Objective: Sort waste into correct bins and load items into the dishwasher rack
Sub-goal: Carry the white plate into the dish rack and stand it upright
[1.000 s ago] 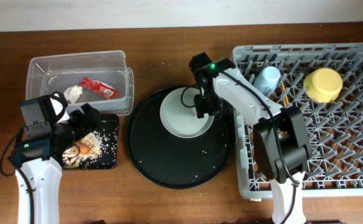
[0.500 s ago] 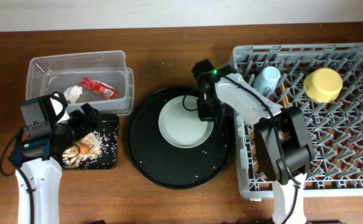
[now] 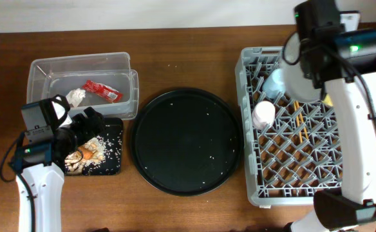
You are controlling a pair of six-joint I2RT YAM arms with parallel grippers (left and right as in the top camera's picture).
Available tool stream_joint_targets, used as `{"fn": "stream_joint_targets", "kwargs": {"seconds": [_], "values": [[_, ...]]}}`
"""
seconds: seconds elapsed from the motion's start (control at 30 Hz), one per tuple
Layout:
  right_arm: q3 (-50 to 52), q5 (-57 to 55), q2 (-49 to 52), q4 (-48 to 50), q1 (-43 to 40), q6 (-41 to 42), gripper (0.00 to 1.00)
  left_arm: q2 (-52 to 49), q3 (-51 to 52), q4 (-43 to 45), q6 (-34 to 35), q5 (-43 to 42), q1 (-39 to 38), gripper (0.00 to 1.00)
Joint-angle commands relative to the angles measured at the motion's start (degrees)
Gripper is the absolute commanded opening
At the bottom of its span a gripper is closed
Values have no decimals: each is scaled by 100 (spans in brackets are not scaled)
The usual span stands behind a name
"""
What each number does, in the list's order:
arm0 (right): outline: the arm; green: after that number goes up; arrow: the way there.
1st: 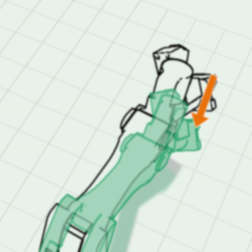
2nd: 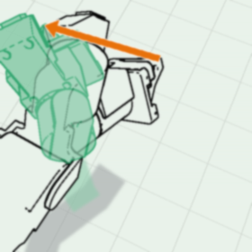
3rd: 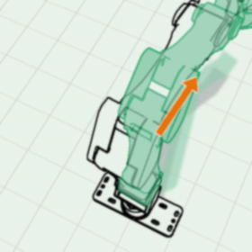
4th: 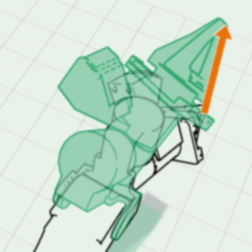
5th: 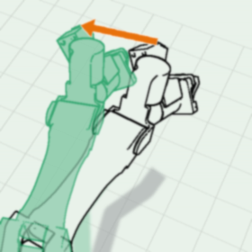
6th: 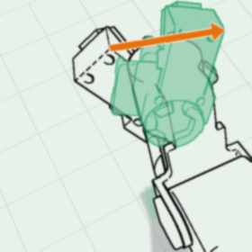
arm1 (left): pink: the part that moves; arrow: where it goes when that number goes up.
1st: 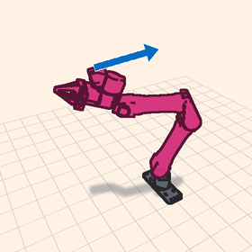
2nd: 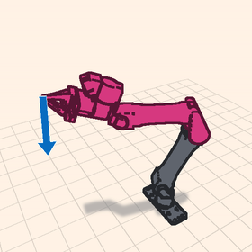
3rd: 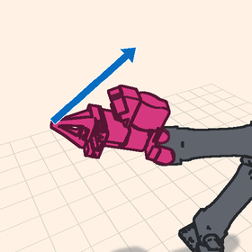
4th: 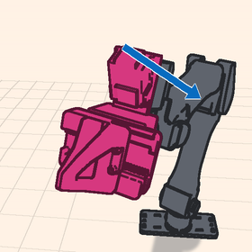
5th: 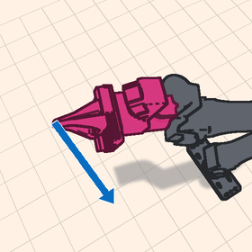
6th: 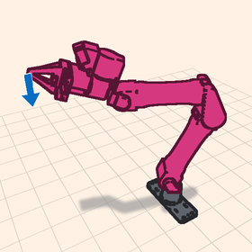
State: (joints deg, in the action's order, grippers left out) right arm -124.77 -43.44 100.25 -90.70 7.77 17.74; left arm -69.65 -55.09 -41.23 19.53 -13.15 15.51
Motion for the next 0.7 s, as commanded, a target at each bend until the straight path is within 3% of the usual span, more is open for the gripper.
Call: {"fn": "stream_joint_targets", "kwargs": {"seconds": [0.0, 0.1, 0.17, 0.3, 0.47, 0.57, 0.67], "values": [[177, -380, 74, 59, -835, 240, 4, 33, -101, -4, 37, -44, 15, 99], [343, -166, 138, 317, -1624, 111, 4, 33, -101, -4, 37, -44, 15, 99], [850, 448, 142, 997, -1803, -750, 4, 33, -101, -4, 37, -42, 15, 99], [1869, 490, 144, 1801, -1779, -1460, 4, 33, -101, -4, 37, -44, 15, 99], [1978, 535, 151, 1989, -1707, -1593, 4, 33, -101, -4, 37, -44, 15, 99], [1989, 492, 190, 2216, -1202, -2253, 4, 33, -101, -4, 37, -44, 15, 99], [1993, -828, 527, 2326, -927, -2529, 4, 33, -101, -2, 37, -42, 15, 99]]}}
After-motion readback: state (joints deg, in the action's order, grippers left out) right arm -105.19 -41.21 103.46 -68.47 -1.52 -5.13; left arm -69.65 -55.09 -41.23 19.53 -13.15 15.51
